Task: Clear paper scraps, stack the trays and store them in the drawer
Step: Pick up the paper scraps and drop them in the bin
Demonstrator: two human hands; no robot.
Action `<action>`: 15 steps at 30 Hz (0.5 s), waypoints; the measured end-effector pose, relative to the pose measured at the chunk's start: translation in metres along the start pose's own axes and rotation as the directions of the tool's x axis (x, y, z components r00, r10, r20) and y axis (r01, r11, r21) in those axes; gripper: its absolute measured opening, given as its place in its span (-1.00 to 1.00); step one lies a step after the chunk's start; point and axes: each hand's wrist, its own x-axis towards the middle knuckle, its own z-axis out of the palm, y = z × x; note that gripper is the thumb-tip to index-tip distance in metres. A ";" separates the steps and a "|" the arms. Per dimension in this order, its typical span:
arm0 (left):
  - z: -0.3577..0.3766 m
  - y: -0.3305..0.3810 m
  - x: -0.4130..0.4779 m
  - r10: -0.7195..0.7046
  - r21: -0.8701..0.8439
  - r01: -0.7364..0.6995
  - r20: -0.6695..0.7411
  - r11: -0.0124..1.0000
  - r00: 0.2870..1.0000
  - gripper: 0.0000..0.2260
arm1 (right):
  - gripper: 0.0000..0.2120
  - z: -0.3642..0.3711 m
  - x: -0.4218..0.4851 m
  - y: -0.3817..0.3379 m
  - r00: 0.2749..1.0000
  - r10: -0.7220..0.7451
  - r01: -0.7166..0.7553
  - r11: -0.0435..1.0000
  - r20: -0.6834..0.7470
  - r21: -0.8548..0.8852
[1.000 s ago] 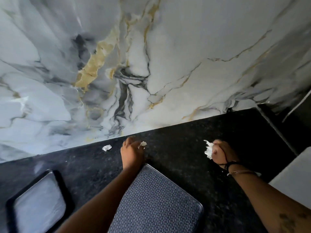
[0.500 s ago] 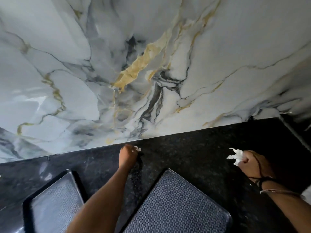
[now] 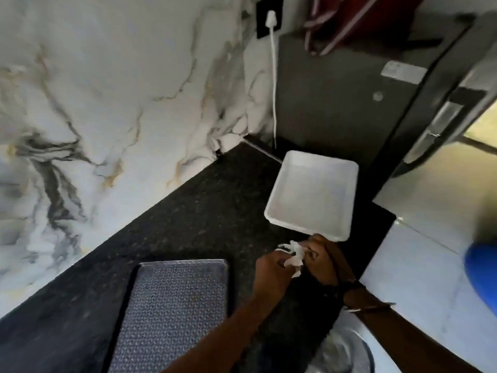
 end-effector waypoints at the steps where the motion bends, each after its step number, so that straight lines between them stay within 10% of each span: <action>1: 0.034 0.005 -0.010 0.007 0.018 -0.008 0.084 1.000 0.996 -0.99 | -0.83 -0.013 -0.027 0.027 0.999 0.043 -0.044 0.999 -0.026 -0.007; 6: 0.185 -0.020 -0.064 -0.097 0.208 0.011 0.406 0.978 0.909 -0.81 | -0.85 -0.023 -0.150 0.155 0.875 0.392 -0.369 0.920 -0.285 0.132; 11: 0.278 -0.086 -0.062 -0.321 0.334 0.166 0.488 0.928 0.811 -0.73 | -0.86 0.028 -0.180 0.270 0.681 0.718 -0.652 0.684 -0.145 0.326; 15: 0.309 -0.120 -0.037 -0.477 0.391 0.301 0.512 0.870 0.714 -0.67 | -0.55 0.035 -0.172 0.313 0.623 0.782 -0.780 0.618 0.026 0.096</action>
